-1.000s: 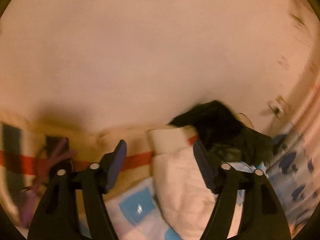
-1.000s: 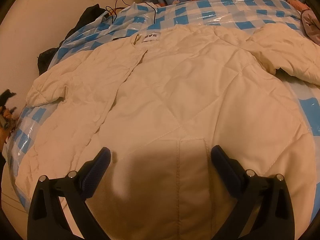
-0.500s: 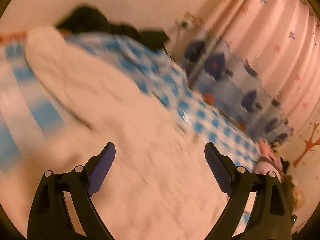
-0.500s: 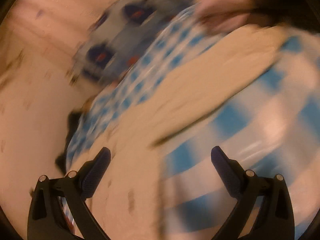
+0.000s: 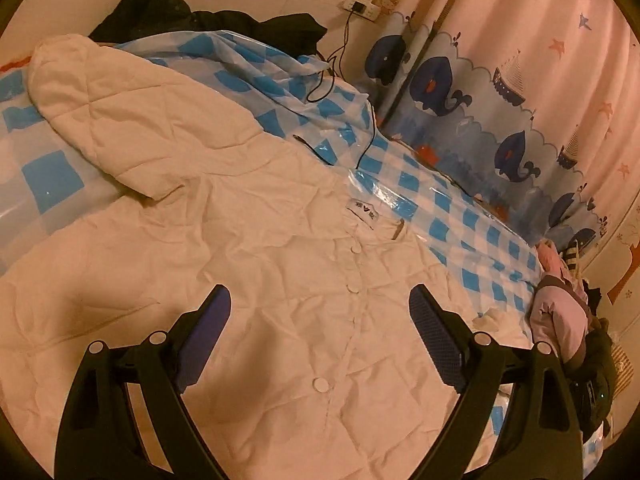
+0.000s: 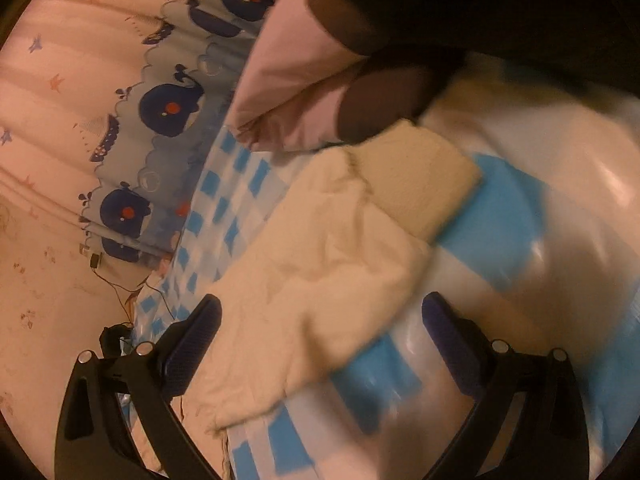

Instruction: Fold large clothes

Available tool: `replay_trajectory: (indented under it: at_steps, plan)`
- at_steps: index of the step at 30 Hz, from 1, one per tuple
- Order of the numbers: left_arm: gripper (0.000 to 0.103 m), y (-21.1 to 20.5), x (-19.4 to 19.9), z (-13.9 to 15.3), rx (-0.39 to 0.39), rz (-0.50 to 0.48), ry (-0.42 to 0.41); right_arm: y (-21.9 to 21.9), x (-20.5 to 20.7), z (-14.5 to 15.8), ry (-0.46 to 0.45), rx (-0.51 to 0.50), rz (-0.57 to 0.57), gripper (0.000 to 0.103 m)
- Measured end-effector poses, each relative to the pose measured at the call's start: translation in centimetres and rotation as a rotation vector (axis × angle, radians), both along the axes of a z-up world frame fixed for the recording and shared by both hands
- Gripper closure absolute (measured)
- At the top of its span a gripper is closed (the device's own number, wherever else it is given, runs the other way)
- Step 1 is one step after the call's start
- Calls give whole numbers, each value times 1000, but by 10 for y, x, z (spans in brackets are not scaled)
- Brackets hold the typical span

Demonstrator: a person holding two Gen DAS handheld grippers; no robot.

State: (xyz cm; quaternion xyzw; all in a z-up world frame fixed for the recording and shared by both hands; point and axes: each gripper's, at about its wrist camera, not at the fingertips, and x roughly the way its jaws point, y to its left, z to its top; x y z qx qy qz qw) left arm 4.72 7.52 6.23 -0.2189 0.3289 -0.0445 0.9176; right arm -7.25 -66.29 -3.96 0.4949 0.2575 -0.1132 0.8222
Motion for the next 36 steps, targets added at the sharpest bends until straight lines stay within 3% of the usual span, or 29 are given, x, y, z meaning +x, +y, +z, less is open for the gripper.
replay_trajectory:
  at_steps: [7,11,14,16,17,19,24,33,36]
  plan:
    - [16,12,1,0,-12,34,7,-9,28,-8,97,-35,-36,8]
    - [16,12,2,-1,-10,32,14,-13,8,-9,72,-2,-149,21]
    - [16,14,1,-3,-13,31,25,-19,7,-17,95,8,-149,31]
    - [16,15,1,-4,-15,33,31,-25,14,-18,120,-8,-132,66]
    - [16,15,1,-5,-15,33,32,-30,16,-21,122,3,-123,74]
    - [16,15,1,-5,-14,35,31,-35,18,-22,87,30,-105,80]
    - [16,17,0,-5,-23,40,33,-7,25,34,16,-160,-20,82]
    - [16,47,-7,9,-99,87,14,78,64,164,-166,-338,129,83]
    - [16,63,-9,10,-123,113,27,111,79,193,-205,-372,177,83]
